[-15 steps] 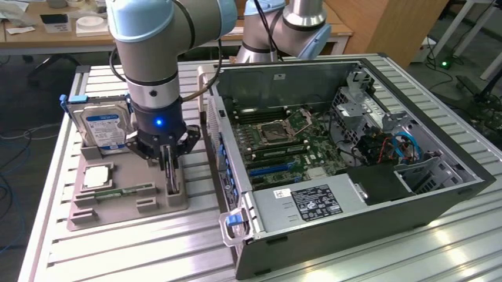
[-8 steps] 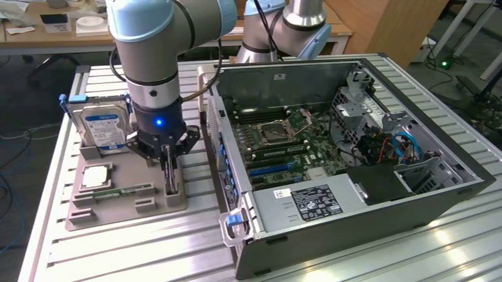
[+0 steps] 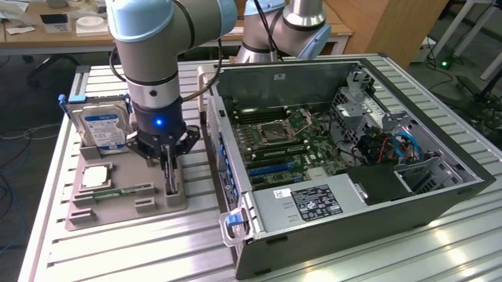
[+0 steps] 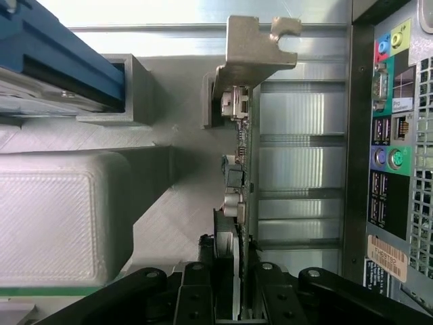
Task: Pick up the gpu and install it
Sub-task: 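Pick up the gpu and move the gpu toward the slot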
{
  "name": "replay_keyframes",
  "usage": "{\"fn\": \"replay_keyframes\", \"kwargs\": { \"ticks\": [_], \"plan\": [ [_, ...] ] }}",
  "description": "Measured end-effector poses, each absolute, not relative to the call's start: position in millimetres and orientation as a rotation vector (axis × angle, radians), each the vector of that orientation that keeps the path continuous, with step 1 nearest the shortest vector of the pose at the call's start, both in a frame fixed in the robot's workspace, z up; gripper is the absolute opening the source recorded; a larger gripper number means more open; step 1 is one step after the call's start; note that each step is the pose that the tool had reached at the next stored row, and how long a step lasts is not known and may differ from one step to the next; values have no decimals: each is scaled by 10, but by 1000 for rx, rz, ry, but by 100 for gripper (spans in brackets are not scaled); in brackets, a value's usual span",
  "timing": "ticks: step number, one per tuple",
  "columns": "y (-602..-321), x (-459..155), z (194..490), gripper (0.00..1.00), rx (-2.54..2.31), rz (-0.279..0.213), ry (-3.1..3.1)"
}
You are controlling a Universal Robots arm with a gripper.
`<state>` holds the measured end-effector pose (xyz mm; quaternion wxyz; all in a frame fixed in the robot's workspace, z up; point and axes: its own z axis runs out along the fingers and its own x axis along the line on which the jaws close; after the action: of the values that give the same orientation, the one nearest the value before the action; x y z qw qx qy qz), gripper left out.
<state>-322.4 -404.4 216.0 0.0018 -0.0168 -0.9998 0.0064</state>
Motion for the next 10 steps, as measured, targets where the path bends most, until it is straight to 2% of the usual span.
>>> {"fn": "replay_keyframes", "kwargs": {
  "ticks": [10],
  "plan": [
    [-4044,-3227,2570,27,-53,8,-3137]
  ]
}}
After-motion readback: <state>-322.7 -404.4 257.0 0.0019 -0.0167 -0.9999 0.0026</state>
